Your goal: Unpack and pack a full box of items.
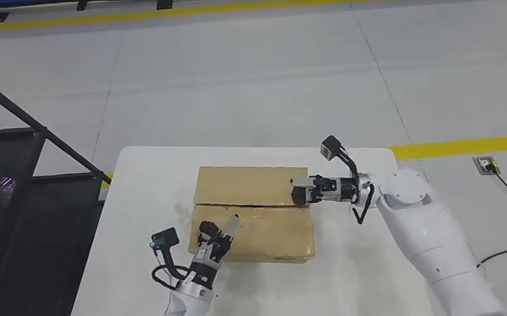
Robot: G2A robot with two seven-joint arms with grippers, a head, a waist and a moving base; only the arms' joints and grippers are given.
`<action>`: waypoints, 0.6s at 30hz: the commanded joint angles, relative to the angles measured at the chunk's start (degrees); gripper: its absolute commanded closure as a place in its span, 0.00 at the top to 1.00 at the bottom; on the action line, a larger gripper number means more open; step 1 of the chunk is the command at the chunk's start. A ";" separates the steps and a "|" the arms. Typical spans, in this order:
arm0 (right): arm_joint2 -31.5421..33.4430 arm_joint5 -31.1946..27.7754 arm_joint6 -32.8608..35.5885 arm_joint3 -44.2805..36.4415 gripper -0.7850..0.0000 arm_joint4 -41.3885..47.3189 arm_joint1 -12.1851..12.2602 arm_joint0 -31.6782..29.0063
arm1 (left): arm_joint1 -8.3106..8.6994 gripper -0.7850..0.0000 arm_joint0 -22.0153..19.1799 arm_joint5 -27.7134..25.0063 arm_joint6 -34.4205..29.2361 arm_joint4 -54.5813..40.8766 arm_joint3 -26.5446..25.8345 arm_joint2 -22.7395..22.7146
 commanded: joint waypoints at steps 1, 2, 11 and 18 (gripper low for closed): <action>-0.39 -0.50 -0.08 -0.65 1.00 0.59 -0.05 -0.77 | -0.04 1.00 0.63 -0.09 1.43 -0.35 -0.41 -0.44; -0.60 -0.59 -0.23 -1.15 1.00 0.54 -0.05 -1.13 | -0.05 1.00 0.99 -0.18 1.96 -0.66 -0.72 -0.79; -1.14 2.70 -4.89 -4.56 1.00 -2.55 0.39 -3.00 | 0.05 1.00 5.88 -1.02 9.54 -2.09 -5.09 -6.22; -1.10 0.97 -4.06 -5.17 1.00 -1.43 0.66 -4.25 | -0.06 1.00 12.55 1.10 14.52 -12.79 -6.92 -15.67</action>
